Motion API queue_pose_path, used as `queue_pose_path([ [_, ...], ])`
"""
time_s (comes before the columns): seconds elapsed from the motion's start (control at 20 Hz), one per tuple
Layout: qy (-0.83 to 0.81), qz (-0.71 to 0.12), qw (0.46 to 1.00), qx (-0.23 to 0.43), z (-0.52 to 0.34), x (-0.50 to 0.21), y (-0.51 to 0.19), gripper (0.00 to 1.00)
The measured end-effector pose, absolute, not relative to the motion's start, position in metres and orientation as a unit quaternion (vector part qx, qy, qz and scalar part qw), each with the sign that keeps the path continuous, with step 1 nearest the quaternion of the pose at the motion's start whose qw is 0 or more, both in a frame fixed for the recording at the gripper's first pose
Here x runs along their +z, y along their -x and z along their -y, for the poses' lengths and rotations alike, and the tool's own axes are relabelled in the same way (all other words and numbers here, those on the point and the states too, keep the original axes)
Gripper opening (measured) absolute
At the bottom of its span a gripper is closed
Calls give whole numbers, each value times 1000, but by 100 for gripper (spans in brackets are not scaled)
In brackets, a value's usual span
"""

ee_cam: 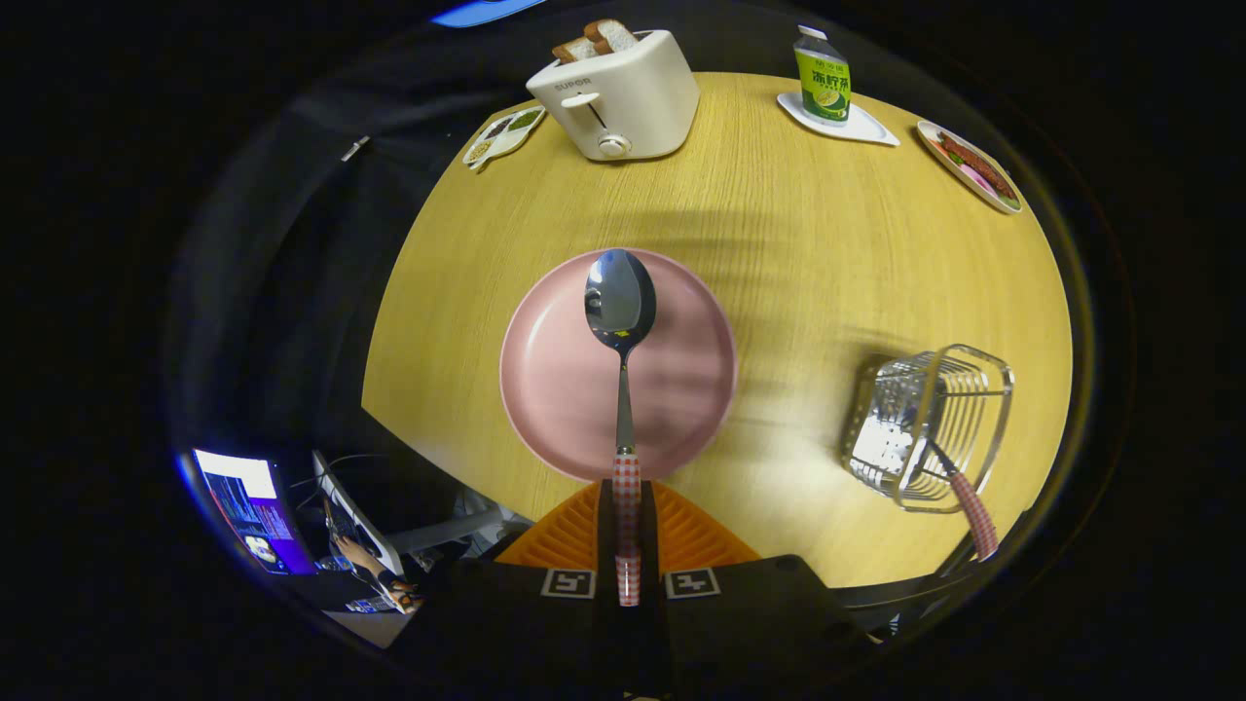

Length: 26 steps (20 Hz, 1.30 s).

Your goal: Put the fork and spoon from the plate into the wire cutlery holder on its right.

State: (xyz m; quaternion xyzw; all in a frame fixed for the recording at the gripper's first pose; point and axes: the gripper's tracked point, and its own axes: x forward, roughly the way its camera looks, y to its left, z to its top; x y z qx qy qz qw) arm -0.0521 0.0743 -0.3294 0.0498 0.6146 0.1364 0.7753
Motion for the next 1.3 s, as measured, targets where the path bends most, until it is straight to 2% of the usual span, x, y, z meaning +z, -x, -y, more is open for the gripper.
queue_pose_path([
  [0.2, -37, -640, 755, 140, -19, -289, 80, 11],
  [0.45, 14, -681, 721, 129, 54, -274, 94, 11],
  [0.95, -24, -792, 599, 121, 93, -271, 94, 11],
  [1.3, -29, -816, 569, 97, 97, -290, 74, 12],
])
